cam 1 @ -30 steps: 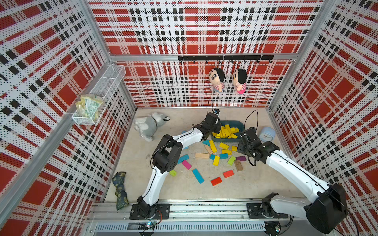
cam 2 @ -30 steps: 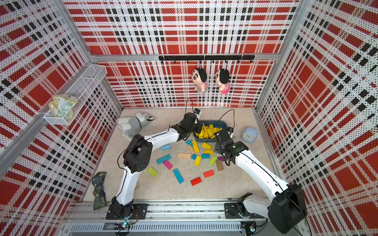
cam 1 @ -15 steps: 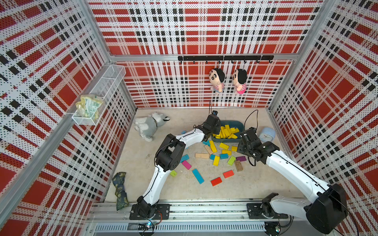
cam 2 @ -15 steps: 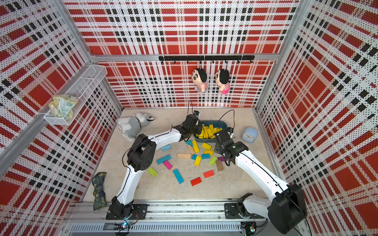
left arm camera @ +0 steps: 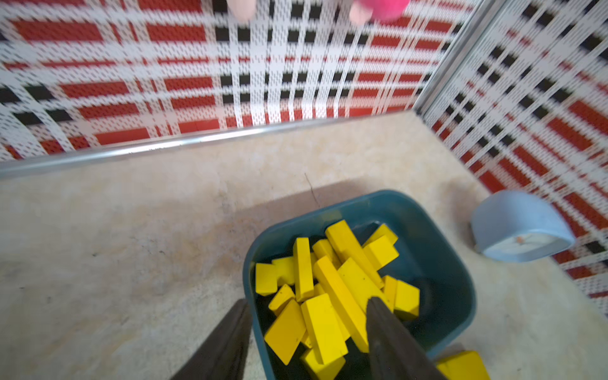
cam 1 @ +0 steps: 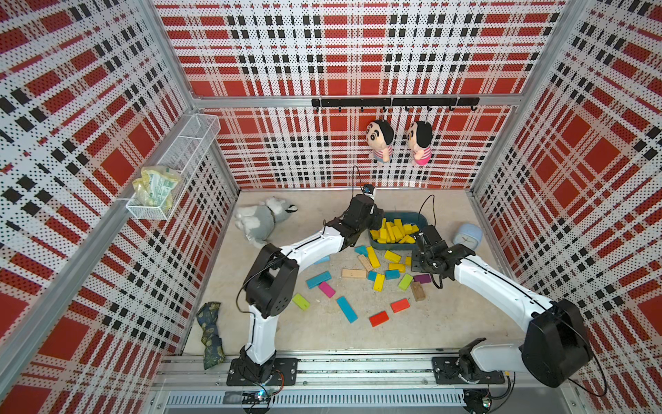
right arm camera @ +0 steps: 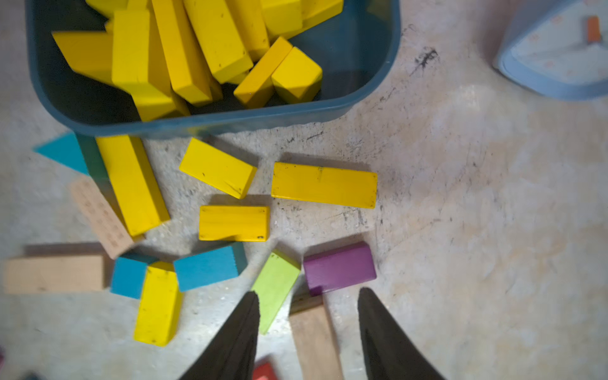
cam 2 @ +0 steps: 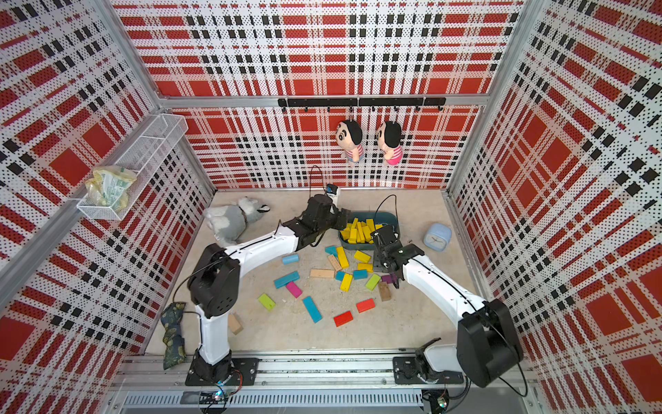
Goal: Pick out the yellow building blocks
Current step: Place the building block in the storage box.
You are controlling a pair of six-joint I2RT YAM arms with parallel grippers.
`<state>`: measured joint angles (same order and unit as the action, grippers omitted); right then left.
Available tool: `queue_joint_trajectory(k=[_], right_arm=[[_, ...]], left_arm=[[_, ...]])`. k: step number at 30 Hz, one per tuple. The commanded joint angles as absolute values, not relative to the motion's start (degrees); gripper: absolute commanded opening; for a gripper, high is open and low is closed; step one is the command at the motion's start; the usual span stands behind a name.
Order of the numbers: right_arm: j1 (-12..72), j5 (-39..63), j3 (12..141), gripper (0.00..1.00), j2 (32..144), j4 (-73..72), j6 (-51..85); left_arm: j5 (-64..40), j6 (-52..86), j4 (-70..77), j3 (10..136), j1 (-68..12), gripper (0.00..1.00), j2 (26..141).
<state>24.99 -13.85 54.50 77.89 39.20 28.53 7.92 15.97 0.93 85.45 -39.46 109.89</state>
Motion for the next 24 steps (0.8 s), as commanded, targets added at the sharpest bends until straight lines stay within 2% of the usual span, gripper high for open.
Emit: queue_joint_trajectory(k=[1, 7, 11, 17, 24], right_arm=[[23.1, -11.4, 56.9, 0.52, 78.5, 38.2, 8.1], [17.3, -8.0, 57.5, 0.56, 81.6, 37.0, -8.4], [16.9, -3.1, 56.8, 0.57, 82.8, 34.3, -20.4], [15.6, 1.5, 58.7, 0.59, 87.1, 34.2, -35.0], [14.1, 2.8, 65.3, 0.58, 95.2, 38.9, -42.9]], left_arm=[[10.6, 19.2, 8.9, 78.0, -39.5, 0.58, 102.5], [14.0, 24.3, 16.9, 63.5, -39.5, 0.58, 93.6], [15.8, 25.9, 21.7, 56.4, -39.5, 0.53, 89.3], [17.3, 24.5, 24.0, 52.6, -39.4, 0.55, 85.8], [18.2, 24.3, 25.3, 49.8, -38.6, 0.56, 83.7]])
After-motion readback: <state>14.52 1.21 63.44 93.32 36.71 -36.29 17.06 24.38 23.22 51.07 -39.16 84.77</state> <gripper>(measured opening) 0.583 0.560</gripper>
